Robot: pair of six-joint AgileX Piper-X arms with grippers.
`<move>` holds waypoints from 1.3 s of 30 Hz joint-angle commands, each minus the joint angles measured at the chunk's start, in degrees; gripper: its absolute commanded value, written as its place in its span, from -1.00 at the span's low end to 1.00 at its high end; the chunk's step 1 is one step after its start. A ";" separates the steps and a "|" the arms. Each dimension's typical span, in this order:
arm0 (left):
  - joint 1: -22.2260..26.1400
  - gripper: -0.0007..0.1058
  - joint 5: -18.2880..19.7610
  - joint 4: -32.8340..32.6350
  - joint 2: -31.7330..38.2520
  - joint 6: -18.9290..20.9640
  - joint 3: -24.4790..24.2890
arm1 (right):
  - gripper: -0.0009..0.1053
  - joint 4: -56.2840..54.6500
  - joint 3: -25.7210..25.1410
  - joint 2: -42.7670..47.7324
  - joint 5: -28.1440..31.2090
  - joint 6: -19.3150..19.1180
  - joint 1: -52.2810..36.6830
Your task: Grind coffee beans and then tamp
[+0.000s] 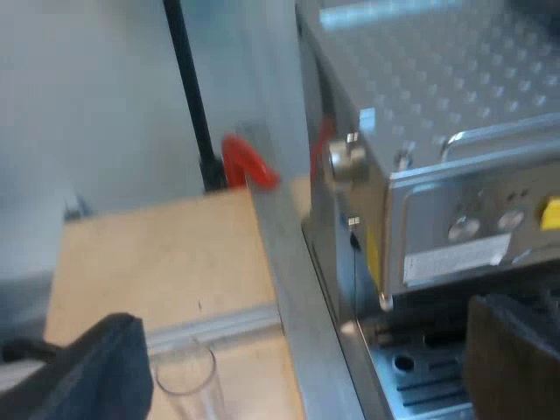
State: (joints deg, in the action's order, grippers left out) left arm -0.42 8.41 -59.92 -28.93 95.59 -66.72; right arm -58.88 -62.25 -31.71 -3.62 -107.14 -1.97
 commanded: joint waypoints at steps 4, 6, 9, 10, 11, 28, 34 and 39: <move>-0.03 0.41 -1.00 0.68 10.70 -0.30 5.05 | 0.36 -2.39 -0.30 10.33 -0.38 -1.14 0.21; -0.03 0.41 -1.00 0.68 15.09 -1.17 7.79 | 0.36 -4.22 -0.30 12.66 -0.38 -1.14 0.21; -0.03 0.41 -0.89 0.68 22.64 -0.94 12.94 | 0.36 -7.26 -0.19 16.80 -0.38 -1.14 0.21; -0.03 0.41 -0.89 0.68 23.81 -0.89 13.99 | 0.36 -7.57 -0.11 17.35 -0.38 -1.14 0.21; -0.03 0.41 -0.89 0.68 26.11 -0.75 15.33 | 0.36 -8.01 0.05 18.20 -0.38 -1.14 0.21; -0.03 0.41 0.95 -9.10 36.75 -1.58 22.82 | 0.36 -11.25 14.18 34.62 -3.15 -1.03 0.52; -0.03 0.41 -0.05 1.12 36.75 4.11 29.06 | 0.36 -2.08 21.96 34.69 -3.14 2.22 0.58; -0.03 0.41 -0.06 9.25 36.64 4.92 36.30 | 0.36 1.69 27.49 34.69 -3.14 3.54 0.58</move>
State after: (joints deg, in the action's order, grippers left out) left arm -0.42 8.76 -53.65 0.73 99.31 -31.29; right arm -59.12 -34.92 0.62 -6.34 -104.08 -1.39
